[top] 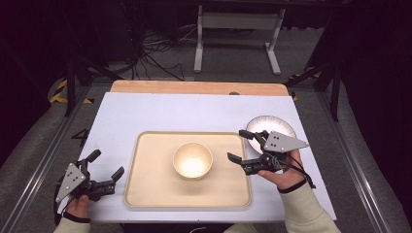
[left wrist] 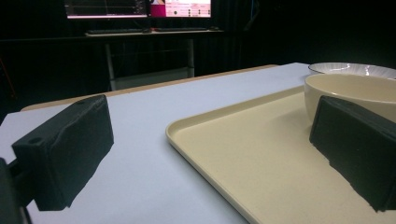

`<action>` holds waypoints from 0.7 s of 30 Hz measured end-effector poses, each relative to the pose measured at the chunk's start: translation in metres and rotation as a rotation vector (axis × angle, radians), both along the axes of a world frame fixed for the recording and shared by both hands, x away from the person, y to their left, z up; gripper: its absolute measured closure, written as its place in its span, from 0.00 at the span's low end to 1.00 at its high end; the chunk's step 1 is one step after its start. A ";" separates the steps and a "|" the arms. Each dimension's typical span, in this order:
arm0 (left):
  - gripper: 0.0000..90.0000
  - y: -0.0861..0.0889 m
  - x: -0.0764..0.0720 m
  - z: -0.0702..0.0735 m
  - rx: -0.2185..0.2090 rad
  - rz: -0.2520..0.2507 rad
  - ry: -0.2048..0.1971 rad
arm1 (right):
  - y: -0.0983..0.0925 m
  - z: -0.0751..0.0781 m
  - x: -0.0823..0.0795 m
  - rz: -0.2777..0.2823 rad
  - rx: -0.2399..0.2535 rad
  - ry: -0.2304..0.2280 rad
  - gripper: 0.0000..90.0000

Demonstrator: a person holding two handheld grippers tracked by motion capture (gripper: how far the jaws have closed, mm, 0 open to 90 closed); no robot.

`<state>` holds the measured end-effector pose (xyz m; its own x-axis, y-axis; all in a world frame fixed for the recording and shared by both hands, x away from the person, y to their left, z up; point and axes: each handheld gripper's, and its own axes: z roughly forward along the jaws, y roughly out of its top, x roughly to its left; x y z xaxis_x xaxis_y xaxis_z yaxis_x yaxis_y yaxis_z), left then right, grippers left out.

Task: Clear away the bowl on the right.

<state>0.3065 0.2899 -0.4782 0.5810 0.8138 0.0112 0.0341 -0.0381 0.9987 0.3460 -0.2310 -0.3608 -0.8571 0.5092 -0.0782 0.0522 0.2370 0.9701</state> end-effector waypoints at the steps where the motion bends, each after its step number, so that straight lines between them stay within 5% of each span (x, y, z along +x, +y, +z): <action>1: 0.00 0.000 0.000 0.000 0.000 0.000 0.001 | -0.002 0.000 0.000 -0.003 0.000 0.003 0.21; 16: 0.00 0.000 0.000 0.000 -0.002 0.000 0.002 | -0.025 -0.027 -0.001 -0.102 0.103 -0.051 0.16; 21: 0.00 0.000 0.000 0.000 -0.004 -0.001 0.003 | -0.030 -0.038 -0.002 -0.119 0.096 -0.076 0.15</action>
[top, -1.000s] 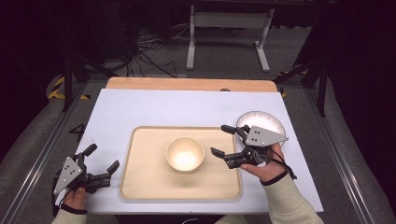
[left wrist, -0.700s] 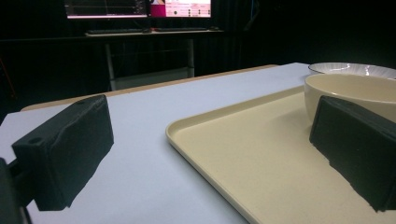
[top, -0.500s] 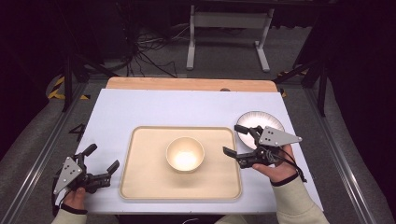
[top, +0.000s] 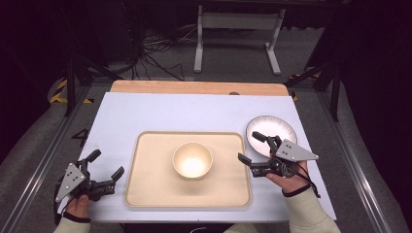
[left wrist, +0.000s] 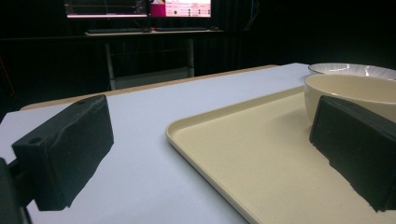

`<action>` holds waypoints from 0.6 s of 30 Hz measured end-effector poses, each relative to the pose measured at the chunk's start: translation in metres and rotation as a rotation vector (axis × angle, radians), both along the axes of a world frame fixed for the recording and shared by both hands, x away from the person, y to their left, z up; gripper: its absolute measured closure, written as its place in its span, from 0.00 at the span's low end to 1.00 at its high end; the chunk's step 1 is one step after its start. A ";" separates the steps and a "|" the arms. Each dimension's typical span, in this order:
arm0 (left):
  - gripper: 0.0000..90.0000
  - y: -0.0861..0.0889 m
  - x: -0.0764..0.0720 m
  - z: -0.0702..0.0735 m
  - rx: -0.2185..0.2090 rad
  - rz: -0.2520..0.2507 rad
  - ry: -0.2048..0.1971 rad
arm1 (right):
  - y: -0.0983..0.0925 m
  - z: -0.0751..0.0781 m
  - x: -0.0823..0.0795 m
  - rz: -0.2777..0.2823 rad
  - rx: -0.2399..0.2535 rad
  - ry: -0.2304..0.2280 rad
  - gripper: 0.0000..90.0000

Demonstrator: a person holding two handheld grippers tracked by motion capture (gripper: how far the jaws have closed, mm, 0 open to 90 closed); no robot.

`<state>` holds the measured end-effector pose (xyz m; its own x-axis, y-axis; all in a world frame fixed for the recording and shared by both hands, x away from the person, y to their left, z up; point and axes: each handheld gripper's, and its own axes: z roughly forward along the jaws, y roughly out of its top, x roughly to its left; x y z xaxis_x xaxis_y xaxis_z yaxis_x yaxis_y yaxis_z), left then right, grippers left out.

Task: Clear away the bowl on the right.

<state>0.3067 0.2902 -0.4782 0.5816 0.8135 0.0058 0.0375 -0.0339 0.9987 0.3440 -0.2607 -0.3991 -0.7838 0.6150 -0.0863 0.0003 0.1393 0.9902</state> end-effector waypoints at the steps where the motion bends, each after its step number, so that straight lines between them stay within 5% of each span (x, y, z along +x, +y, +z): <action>1: 0.00 0.000 0.000 0.000 0.000 0.000 0.000 | -0.001 -0.002 0.000 0.000 0.003 0.003 0.15; 18: 0.00 0.000 0.000 0.000 -0.008 0.000 0.002 | -0.018 -0.035 -0.005 -0.073 0.004 0.019 0.12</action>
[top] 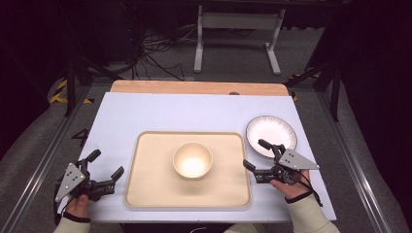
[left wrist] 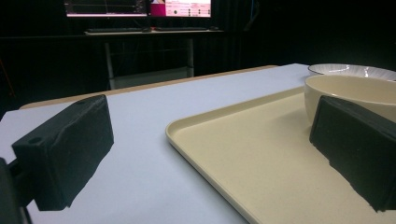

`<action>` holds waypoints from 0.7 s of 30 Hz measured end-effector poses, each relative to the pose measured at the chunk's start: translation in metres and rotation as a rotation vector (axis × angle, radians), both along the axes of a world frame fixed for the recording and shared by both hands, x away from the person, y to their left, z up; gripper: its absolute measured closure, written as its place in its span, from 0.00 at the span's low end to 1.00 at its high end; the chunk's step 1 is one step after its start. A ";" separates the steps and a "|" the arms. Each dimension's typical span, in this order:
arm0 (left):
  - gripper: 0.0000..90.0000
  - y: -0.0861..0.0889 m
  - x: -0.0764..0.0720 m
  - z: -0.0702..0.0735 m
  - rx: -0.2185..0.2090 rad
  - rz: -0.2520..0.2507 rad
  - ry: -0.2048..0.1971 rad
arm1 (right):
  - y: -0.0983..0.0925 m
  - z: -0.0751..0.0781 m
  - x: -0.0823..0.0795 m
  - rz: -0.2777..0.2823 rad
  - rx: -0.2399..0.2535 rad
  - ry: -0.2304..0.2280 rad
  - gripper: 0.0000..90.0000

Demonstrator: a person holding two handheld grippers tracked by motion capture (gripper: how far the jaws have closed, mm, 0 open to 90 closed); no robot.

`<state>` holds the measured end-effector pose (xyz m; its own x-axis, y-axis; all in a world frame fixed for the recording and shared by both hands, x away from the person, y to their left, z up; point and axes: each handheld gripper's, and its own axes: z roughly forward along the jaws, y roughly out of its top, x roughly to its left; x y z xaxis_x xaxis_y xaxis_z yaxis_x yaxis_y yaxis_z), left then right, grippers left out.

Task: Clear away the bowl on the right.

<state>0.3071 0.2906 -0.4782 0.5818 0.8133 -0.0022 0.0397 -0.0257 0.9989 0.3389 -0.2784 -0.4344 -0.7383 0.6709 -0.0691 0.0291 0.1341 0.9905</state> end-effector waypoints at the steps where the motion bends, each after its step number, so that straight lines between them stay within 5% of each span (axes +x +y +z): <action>1: 0.00 0.000 0.000 0.000 0.000 0.000 0.000 | -0.001 -0.002 0.000 0.001 0.001 0.006 0.12; 14: 0.00 0.000 0.000 0.000 -0.002 -0.002 0.001 | -0.009 -0.021 0.001 -0.040 -0.023 0.054 0.10; 21: 0.00 0.000 0.000 0.000 0.000 -0.002 0.003 | -0.015 -0.024 0.001 -0.058 0.024 0.067 0.08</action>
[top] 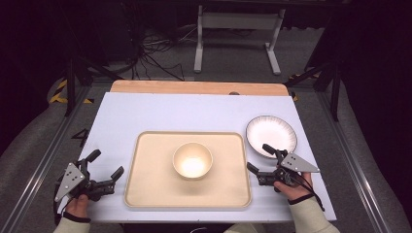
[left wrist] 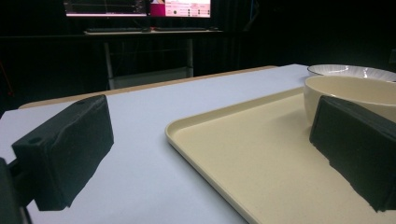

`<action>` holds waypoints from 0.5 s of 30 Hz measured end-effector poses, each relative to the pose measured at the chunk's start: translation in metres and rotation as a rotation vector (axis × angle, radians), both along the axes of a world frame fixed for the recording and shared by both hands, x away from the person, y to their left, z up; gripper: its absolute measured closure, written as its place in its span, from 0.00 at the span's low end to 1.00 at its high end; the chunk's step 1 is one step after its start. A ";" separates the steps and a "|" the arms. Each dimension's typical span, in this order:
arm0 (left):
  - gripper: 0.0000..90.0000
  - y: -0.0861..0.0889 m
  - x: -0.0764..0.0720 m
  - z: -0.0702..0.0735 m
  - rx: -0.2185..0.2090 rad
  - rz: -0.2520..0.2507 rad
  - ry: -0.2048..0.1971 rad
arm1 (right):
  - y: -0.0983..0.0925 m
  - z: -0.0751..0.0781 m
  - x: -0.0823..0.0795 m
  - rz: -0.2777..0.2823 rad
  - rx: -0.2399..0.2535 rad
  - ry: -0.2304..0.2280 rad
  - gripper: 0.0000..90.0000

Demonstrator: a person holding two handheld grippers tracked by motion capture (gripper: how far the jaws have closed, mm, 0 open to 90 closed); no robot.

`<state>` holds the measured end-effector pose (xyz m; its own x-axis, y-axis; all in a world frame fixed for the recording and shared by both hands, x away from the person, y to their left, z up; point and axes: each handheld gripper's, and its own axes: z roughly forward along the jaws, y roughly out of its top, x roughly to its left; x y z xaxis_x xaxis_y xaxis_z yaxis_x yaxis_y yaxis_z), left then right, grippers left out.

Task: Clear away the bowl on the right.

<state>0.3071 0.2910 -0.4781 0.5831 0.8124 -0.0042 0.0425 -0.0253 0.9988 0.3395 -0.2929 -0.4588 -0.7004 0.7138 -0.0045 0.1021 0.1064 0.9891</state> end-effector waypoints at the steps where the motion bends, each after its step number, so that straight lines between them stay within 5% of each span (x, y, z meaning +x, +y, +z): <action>1: 0.00 0.000 0.000 0.000 0.000 0.000 -0.001 | 0.000 0.000 0.000 -0.001 0.003 -0.002 0.07; 15: 0.00 0.000 0.000 0.000 0.002 -0.001 -0.005 | -0.001 -0.001 -0.003 0.010 0.012 -0.035 0.05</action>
